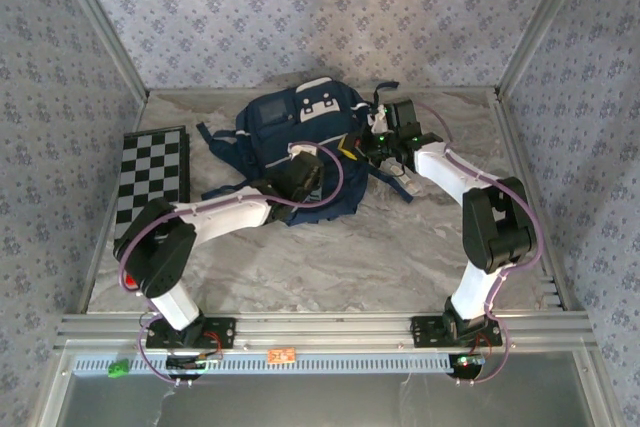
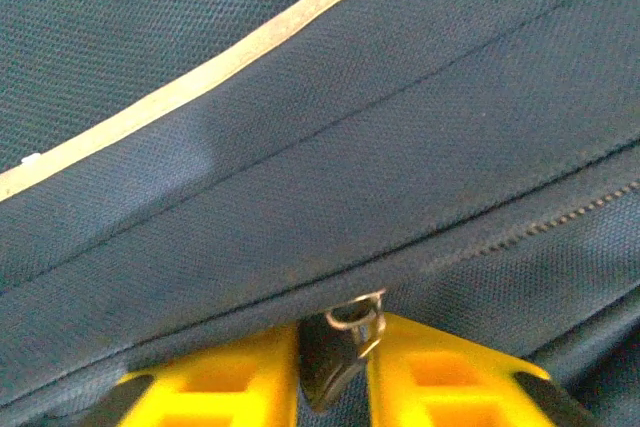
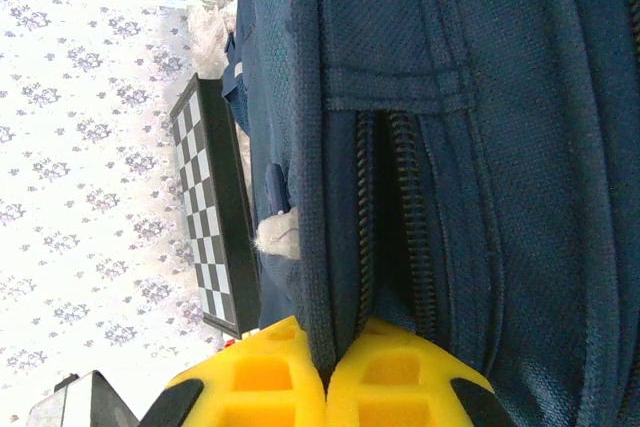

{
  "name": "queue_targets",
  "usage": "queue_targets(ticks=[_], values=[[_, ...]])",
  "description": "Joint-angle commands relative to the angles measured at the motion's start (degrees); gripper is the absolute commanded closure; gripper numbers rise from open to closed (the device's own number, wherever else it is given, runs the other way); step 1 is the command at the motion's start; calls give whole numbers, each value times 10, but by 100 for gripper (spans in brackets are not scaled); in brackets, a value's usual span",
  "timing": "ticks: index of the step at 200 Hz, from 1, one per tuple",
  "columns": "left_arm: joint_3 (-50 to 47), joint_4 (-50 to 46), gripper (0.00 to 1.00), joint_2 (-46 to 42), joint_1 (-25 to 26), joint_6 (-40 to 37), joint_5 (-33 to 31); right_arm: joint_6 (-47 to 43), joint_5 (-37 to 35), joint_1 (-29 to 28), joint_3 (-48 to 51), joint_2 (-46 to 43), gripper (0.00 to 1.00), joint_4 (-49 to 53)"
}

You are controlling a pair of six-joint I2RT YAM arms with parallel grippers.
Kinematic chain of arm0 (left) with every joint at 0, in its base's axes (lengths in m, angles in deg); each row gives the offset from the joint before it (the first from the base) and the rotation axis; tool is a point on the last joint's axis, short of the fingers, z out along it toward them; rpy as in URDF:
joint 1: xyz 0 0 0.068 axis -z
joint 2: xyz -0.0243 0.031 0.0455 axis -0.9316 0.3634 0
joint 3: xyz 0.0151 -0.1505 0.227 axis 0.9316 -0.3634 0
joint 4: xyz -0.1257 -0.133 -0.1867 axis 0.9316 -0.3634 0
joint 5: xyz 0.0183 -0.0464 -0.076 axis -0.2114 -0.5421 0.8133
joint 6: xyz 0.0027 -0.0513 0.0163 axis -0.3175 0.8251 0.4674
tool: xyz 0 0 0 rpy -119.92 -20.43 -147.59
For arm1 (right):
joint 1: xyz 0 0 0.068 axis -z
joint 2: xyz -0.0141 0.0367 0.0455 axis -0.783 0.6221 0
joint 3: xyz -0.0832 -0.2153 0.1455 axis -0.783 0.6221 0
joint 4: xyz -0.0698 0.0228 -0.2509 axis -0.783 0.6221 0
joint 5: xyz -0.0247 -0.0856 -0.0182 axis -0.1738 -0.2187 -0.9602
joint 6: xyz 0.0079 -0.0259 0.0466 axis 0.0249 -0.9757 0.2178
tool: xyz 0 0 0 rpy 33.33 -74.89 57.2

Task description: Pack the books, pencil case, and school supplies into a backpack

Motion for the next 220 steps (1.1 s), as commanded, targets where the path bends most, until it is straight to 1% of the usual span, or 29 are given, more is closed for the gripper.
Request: queue_targets(ticks=[1,8,25,44,65,105,140,164,181,203,211,220], values=[[35,37,83,17,-2,0,-31,5,25,-12,-6,3,100,-21],[37,27,86,16,-5,6,-37,3,24,-11,-4,1,100,-19],[22,36,96,3,-11,10,-31,-2,21,-11,-2,-2,100,-16],[3,57,100,-12,-11,4,-21,-1,23,-11,-1,-2,100,-16],[-1,33,100,-26,-14,2,-23,-6,25,-8,0,-5,100,-11],[-52,7,100,-76,-32,7,-9,-19,26,-1,1,-15,100,7],[-90,0,100,-102,-61,-21,38,-20,28,0,1,-18,100,8],[-107,-11,100,-114,-81,-40,36,-22,33,-3,-2,-21,100,11],[-120,-10,100,-124,-106,-54,59,-27,35,-7,-7,-20,100,21],[-132,-20,100,-139,-129,-67,70,-36,34,-10,-8,-23,100,32],[-138,-17,100,-147,-130,-78,84,-41,34,-10,-10,-23,100,38],[-147,-3,100,-160,-130,-101,135,-45,31,-10,-12,-23,100,43]])
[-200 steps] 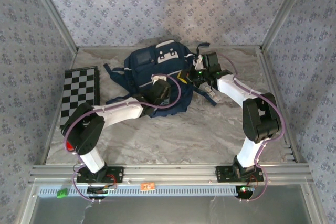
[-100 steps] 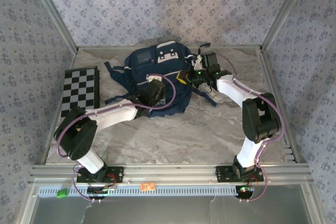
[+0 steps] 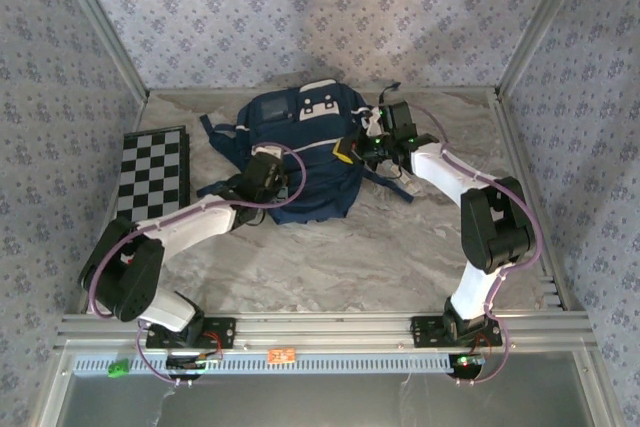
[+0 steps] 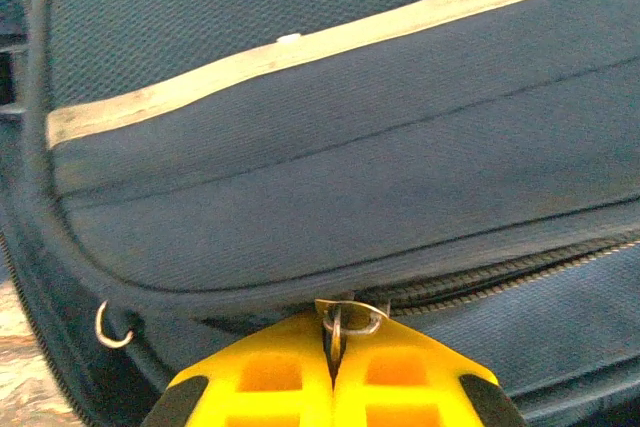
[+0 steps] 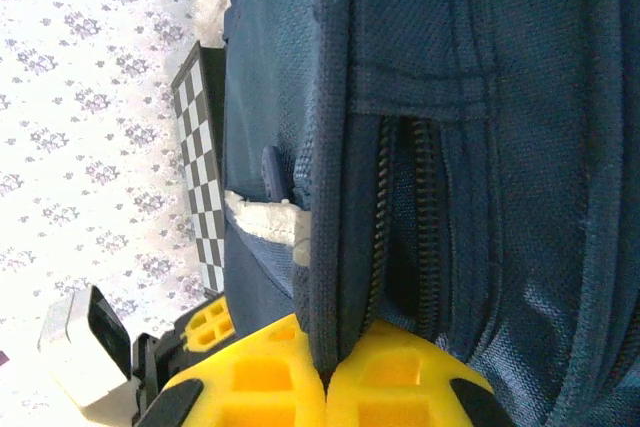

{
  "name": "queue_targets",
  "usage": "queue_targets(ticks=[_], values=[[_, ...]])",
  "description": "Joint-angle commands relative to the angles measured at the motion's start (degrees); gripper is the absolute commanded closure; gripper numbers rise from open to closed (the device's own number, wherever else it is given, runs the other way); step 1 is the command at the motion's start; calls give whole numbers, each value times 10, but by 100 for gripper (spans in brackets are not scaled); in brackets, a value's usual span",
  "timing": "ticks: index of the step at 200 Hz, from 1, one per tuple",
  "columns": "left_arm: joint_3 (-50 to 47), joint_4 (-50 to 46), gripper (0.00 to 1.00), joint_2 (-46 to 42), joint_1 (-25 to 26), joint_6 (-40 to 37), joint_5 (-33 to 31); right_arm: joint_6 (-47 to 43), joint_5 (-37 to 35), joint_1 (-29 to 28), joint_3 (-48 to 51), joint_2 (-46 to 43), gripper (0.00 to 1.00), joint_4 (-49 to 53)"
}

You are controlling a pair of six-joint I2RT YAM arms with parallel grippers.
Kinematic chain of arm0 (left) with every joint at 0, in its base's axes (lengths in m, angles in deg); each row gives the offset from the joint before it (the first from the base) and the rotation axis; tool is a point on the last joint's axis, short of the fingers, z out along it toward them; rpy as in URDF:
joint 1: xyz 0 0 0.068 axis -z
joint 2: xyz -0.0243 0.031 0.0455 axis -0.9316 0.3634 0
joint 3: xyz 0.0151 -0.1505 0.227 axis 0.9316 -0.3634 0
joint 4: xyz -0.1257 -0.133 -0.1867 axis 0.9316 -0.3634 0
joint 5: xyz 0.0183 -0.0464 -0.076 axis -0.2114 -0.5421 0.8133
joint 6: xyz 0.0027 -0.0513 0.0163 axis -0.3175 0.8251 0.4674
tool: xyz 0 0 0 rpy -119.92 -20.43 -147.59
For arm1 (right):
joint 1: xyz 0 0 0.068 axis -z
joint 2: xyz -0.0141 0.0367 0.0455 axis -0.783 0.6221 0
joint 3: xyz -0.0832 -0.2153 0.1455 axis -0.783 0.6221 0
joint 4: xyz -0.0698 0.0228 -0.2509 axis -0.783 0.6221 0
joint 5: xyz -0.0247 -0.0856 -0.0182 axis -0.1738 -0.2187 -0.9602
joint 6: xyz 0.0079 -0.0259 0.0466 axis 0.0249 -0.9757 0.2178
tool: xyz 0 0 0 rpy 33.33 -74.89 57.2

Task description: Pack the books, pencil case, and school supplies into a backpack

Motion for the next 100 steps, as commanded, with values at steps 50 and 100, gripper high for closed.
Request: queue_targets(ticks=[50,100], values=[[-18,-37,100,-60,42,-58,79,-78,37,0,-61,-1,100,81],[24,-59,100,-14,115,10,28,-110,30,20,-158,60,80,155]])
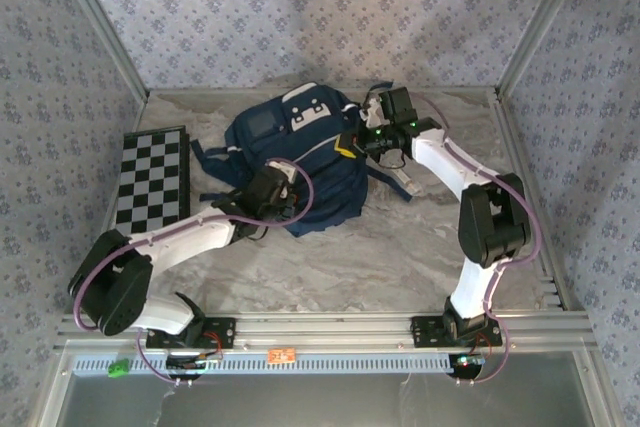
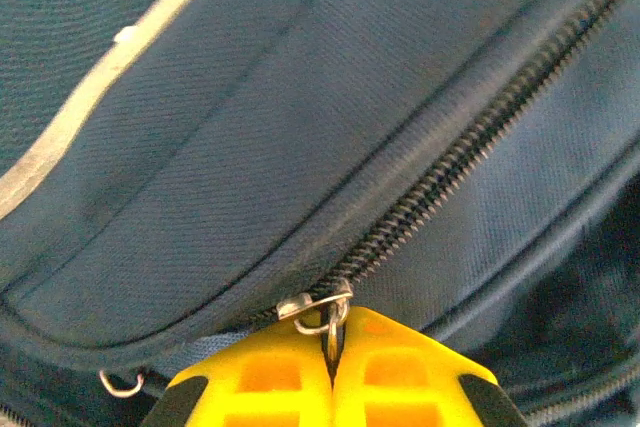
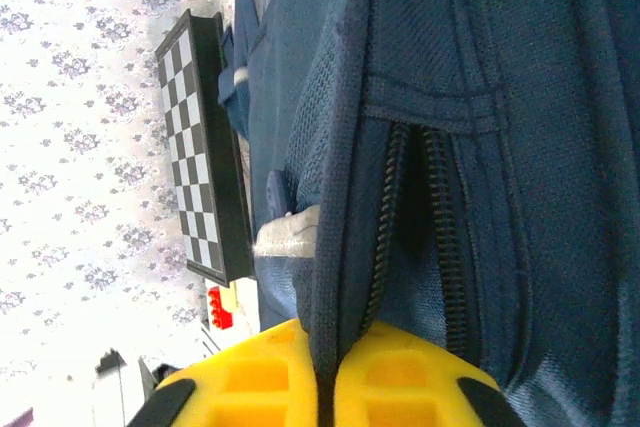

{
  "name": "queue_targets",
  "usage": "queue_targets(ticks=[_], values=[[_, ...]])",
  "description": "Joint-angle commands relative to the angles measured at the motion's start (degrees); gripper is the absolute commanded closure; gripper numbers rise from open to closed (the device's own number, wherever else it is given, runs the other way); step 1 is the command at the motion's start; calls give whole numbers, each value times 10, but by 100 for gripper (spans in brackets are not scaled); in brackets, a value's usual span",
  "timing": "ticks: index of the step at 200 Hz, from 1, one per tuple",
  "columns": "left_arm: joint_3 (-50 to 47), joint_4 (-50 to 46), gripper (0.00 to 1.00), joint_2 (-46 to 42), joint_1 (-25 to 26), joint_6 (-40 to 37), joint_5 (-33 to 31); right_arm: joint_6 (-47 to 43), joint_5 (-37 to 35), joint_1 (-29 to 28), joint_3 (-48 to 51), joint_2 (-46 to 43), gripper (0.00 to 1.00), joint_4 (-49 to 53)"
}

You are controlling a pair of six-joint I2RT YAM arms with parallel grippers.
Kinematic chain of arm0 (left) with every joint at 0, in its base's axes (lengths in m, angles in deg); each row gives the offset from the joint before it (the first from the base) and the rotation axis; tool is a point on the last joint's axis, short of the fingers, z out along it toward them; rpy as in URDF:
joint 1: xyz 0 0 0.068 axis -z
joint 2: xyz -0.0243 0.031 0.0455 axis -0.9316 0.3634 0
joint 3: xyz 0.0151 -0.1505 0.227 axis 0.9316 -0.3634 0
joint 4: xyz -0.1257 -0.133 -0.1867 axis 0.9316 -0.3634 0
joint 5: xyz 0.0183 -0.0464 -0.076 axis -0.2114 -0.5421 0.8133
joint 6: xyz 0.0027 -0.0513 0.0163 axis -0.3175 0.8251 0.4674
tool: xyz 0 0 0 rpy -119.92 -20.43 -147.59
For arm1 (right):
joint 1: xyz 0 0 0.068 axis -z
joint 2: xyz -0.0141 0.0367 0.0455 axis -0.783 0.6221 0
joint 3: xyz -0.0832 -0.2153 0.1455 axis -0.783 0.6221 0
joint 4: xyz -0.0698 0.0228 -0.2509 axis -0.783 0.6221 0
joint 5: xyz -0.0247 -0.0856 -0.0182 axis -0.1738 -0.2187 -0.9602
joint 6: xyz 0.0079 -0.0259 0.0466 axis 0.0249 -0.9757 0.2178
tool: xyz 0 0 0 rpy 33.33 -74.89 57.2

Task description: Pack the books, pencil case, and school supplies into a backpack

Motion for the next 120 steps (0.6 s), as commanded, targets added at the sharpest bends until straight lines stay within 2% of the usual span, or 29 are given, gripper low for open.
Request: queue_targets(ticks=[1,28,61,84,103,120], values=[[47,-21,100,24,36,38,-11,-26,12,8,-47,27,79,12],[71,-12,100,45,39,72,-23,-3,2,-16,-44,23,60,-5],[86,-2,100,51,40,57,-19,75,-14,-53,43,-9,56,-108],[91,-12,100,49,40,51,-29,105,-45,-70,88,-25,65,-154],[86,-22,100,40,40,46,-37,109,-42,-68,88,-20,83,-159],[73,-40,100,21,39,46,-52,106,-41,-62,86,-20,94,-157]])
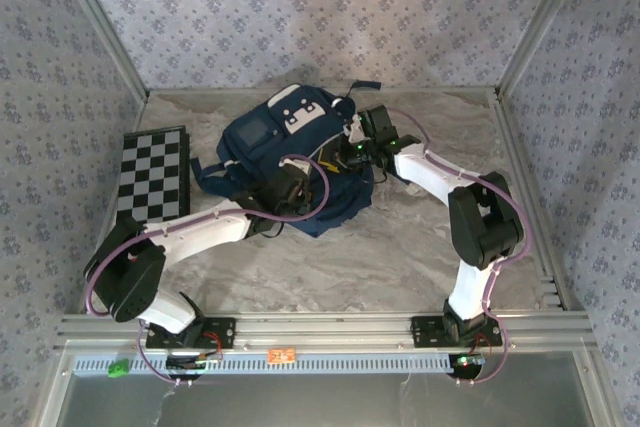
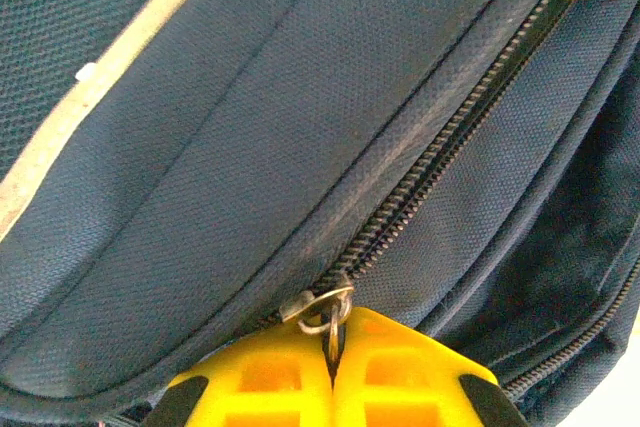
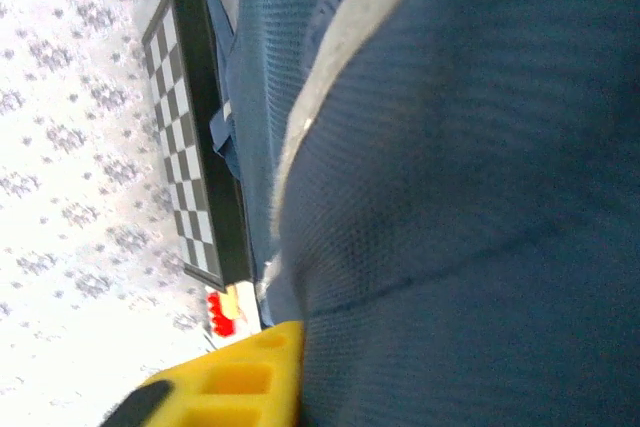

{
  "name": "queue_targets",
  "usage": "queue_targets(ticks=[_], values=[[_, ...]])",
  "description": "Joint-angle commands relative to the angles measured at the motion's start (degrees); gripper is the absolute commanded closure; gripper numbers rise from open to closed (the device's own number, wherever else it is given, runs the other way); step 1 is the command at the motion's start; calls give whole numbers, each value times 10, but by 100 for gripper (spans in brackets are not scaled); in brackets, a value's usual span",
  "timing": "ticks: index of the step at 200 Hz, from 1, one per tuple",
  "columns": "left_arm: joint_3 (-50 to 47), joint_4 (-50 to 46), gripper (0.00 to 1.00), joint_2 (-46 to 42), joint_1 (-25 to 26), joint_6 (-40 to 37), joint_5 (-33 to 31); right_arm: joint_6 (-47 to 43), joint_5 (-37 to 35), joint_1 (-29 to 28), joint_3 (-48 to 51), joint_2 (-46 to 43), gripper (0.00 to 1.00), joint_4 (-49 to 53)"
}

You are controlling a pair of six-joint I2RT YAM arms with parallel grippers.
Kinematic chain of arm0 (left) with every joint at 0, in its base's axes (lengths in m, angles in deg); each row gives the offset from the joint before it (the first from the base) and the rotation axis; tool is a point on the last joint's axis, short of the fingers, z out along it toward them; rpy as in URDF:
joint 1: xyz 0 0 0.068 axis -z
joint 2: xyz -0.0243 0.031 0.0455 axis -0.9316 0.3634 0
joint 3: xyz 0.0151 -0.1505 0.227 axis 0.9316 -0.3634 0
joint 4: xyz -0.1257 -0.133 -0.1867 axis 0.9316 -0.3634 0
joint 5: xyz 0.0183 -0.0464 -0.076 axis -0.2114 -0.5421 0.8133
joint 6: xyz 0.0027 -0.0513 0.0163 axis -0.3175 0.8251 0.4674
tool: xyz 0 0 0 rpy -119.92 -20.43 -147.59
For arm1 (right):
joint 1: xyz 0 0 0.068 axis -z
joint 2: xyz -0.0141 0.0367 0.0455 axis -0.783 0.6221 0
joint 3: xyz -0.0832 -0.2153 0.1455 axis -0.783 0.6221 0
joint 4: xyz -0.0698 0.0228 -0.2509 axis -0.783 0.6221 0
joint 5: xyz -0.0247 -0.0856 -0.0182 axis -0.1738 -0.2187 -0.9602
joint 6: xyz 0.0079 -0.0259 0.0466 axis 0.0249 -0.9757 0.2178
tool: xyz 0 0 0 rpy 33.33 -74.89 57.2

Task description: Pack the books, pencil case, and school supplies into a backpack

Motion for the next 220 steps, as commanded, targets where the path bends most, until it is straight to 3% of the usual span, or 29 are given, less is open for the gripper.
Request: queue_targets(ticks=[1,36,81,136,220], values=[[8,-8,100,-29,1,-9,-27,12,-3,6,1,-20,94,-28],[-53,-50,100,-85,-31,12,-61,-3,5,15,-7,-26,100,-5],[-116,-47,100,-145,-166,21,-14,-6,18,18,1,-23,100,-5],[-101,20,100,-91,-274,-20,17,-3,12,8,15,-26,100,-9],[-94,60,100,-80,-332,-40,31,9,4,9,42,-42,100,-27]])
